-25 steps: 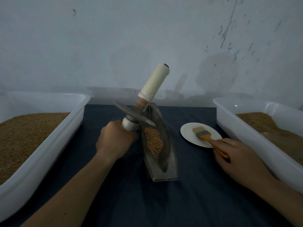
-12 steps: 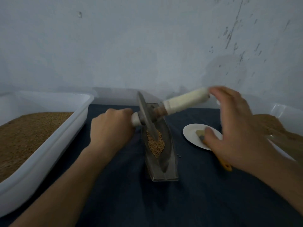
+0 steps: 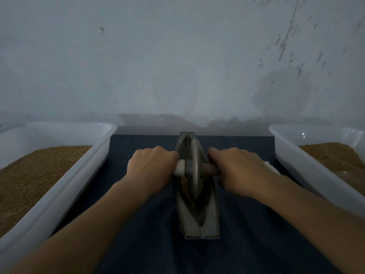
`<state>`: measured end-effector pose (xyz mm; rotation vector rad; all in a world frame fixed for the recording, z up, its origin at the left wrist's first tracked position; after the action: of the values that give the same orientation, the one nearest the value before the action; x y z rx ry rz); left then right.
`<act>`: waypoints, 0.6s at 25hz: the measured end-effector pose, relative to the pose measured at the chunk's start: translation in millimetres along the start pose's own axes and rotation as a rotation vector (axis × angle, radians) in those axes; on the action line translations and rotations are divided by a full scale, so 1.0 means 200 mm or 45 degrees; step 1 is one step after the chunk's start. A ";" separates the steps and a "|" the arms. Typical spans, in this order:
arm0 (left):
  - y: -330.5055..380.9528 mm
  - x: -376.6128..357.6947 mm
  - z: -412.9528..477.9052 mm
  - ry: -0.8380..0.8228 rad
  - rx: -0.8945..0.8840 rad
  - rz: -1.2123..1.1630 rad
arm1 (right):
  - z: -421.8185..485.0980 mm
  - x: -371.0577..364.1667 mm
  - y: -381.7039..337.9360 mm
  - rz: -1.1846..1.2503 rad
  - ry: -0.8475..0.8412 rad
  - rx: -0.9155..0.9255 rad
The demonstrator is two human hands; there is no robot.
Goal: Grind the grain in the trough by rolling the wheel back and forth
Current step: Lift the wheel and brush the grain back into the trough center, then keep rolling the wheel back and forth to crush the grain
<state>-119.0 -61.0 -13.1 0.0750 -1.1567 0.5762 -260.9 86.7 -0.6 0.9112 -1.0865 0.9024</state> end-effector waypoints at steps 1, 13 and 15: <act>-0.01 -0.02 0.03 -0.010 0.012 0.000 | 0.02 -0.02 0.05 -0.017 -0.008 -0.032; -0.04 -0.01 0.17 -0.168 -0.053 -0.035 | 0.15 -0.08 0.12 0.022 -0.070 -0.003; -0.05 0.01 0.15 -0.251 -0.062 -0.129 | 0.10 -0.06 0.15 0.001 -0.079 -0.100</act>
<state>-139.6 -78.0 4.2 0.1503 -1.3497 0.4575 -297.0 77.1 -4.1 0.8786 -1.1679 0.8304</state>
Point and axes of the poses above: each hand's wrist, its own z-axis towards the middle knuckle, its own x-axis out of the back of the hand, y = z × x, the point moved 4 cm from there along z, towards the middle knuckle, and after that the axes turned 4 degrees about -z, right-handed, at the moved point
